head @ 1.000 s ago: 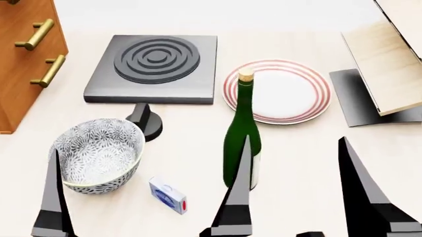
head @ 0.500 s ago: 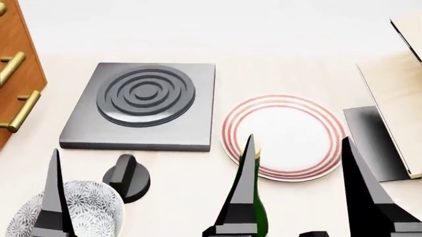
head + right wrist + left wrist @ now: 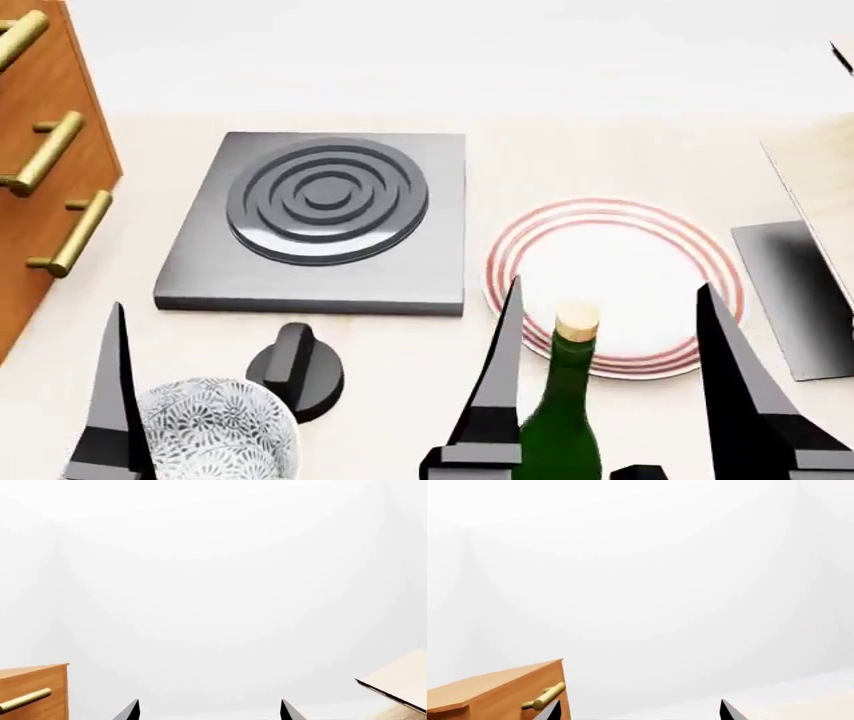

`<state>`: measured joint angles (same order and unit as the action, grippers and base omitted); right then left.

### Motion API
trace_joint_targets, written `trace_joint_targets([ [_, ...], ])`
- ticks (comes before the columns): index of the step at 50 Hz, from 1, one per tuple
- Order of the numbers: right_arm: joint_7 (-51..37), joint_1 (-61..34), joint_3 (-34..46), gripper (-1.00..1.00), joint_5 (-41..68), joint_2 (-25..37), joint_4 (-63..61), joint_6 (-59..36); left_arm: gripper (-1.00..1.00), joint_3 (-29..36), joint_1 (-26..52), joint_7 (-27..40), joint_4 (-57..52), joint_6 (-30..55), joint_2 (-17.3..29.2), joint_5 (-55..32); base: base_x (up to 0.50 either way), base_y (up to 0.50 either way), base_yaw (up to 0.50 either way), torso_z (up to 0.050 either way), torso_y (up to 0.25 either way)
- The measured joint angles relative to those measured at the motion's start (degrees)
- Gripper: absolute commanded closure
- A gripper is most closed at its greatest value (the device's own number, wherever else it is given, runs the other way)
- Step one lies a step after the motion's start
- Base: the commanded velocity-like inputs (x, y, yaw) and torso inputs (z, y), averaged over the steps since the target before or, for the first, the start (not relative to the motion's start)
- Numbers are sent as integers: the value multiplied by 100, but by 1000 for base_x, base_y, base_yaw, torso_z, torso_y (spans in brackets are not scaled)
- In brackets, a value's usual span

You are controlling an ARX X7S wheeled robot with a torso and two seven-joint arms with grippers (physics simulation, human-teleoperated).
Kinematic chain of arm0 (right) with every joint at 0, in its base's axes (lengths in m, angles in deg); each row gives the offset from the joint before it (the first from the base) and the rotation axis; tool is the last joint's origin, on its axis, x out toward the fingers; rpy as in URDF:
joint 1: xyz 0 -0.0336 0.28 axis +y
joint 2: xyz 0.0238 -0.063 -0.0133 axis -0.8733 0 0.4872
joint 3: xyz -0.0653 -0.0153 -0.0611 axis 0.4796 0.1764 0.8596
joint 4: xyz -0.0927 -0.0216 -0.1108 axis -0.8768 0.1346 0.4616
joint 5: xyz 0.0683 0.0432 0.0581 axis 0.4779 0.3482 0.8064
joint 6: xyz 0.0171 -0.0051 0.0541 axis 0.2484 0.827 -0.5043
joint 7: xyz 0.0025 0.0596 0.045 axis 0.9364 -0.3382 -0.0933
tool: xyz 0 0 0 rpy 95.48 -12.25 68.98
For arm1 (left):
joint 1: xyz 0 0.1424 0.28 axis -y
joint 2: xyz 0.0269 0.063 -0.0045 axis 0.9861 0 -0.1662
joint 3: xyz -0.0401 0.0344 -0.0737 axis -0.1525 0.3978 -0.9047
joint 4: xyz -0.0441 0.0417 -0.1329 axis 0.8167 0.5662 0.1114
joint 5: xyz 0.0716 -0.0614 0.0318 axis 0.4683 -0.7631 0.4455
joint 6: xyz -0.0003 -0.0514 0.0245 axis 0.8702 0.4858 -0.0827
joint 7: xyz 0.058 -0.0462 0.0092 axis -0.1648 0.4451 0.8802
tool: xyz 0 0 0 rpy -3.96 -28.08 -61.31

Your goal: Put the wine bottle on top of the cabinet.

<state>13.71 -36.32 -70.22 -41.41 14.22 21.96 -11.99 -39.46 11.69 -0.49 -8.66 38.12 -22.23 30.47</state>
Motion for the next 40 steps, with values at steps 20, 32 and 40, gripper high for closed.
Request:
trace_joint_targets([
  [20,-123,-53,119,-100,76,134,14,-14,-100,-19,7,-54,-12,7,-43,21,0,500,0,0,0],
  [32,-185,-46,132,-100,106,194,28,95,-100,-37,-1,-56,-13,0,-39,21,0,0,0,0,0],
  [40,-223,-44,178,-100,12,266,70,126,-100,-38,-11,-75,-15,-9,-55,34,0,0,0,0,0],
])
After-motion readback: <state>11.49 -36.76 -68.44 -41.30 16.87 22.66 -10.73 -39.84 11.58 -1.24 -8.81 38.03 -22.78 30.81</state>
